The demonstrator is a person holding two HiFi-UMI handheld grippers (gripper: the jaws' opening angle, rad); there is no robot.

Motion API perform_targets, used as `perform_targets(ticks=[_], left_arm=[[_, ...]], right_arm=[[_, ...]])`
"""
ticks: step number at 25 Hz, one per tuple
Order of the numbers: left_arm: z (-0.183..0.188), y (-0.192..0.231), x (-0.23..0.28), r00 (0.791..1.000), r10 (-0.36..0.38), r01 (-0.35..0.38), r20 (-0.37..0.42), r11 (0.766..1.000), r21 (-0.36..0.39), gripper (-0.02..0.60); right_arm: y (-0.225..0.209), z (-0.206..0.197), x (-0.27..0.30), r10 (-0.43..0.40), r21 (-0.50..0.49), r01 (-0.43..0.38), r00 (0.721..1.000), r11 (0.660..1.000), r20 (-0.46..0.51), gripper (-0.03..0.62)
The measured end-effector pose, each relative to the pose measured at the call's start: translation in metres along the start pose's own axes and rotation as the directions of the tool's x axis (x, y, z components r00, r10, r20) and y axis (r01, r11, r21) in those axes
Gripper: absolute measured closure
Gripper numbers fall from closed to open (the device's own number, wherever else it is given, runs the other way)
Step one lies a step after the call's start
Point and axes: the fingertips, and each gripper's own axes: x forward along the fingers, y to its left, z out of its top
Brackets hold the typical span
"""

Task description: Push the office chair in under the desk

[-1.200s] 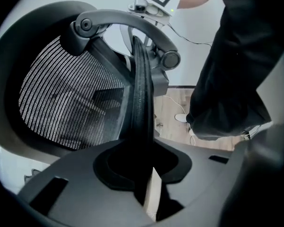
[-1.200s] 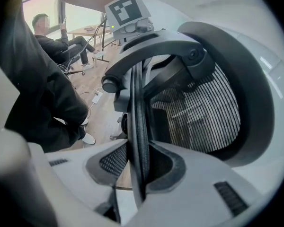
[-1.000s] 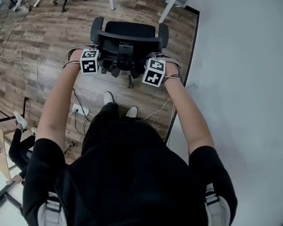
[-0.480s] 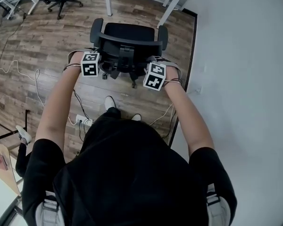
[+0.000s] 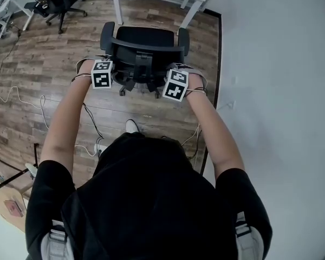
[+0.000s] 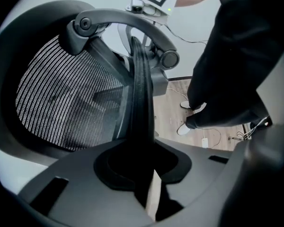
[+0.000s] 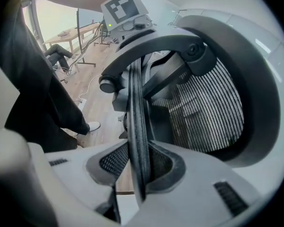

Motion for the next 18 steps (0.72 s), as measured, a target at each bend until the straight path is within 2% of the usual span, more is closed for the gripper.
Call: perform_targets(ticks=[7,12,18], left_arm=[[-0.025,0.032,0.002,1.000,0.003,-0.004,0.009,0.999,0.042,0.506],[-0.028,0.047,0.010,1.000,0.007,-0.007,0.011,0.998,0.058,0.508],[-0.051,0.082,0.014,1.000,0.006,-0.006,0.003,0.998,0.068,0.508]], right_arm=[[-0.026,0.021,0.012,-0.021,0.025,0.021,1.000,0.999,0.004,0.485],[-0.039,0.019,0.023,-0.023,0.040,0.023,1.000,0.999,-0.001,0.485],[-0.070,0.031,0.036,-0.026,0.064,0.027,0.999,0.998,-0.020,0.485]])
